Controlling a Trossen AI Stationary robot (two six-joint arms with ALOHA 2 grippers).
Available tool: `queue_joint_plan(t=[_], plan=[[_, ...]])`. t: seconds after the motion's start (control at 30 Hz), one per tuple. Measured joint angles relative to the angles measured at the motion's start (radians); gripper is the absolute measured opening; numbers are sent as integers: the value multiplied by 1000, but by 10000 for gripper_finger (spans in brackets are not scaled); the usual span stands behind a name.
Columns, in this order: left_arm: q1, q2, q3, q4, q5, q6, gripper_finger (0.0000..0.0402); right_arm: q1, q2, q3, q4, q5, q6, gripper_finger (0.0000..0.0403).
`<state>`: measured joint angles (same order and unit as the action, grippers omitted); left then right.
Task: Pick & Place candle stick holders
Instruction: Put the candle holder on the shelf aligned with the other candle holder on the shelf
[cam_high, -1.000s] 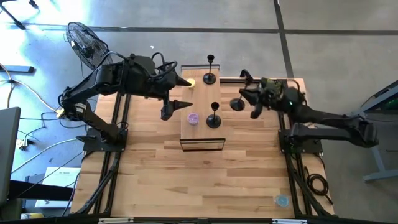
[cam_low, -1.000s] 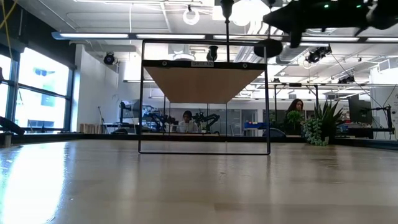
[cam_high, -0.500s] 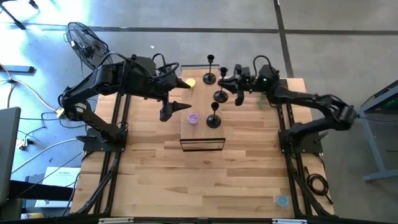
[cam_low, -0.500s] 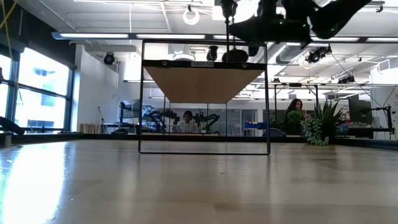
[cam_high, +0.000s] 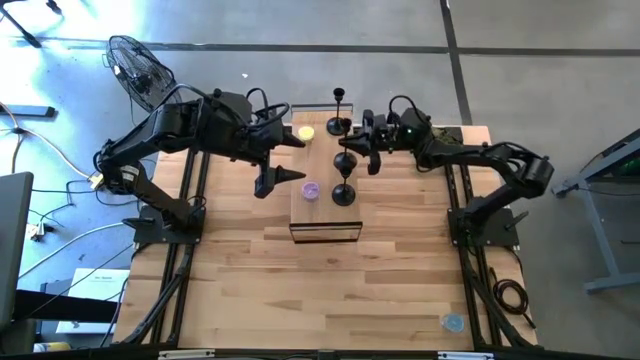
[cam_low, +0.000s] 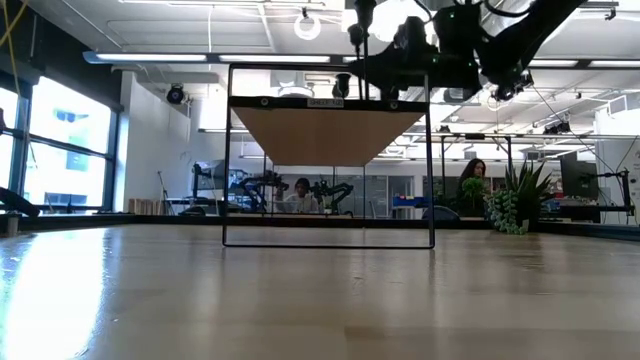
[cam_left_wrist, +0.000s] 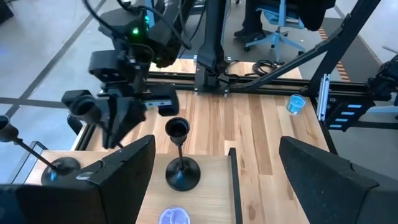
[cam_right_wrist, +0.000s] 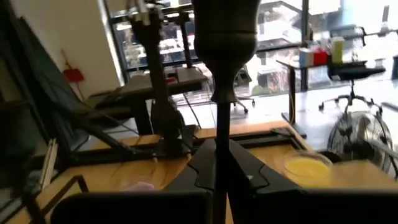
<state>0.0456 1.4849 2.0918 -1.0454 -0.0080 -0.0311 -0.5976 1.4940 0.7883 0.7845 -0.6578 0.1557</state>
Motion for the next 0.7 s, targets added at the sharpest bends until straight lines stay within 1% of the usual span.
queue_joint_plan(t=[0.07, 0.27, 0.63, 0.7], plan=[[0, 0, 0, 2, -1, 0, 337, 10, -1, 0, -8, 10, -45, 6], [0, 0, 0, 3, -1, 0, 337, 8, 0, 0, -73, 16, -107, 6], [0, 0, 0, 5, -2, 0, 337, 8, -1, 0, -78, 21, -131, 7], [0, 0, 0, 5, -2, 0, 337, 9, -1, 0, -76, 44, -128, 6]])
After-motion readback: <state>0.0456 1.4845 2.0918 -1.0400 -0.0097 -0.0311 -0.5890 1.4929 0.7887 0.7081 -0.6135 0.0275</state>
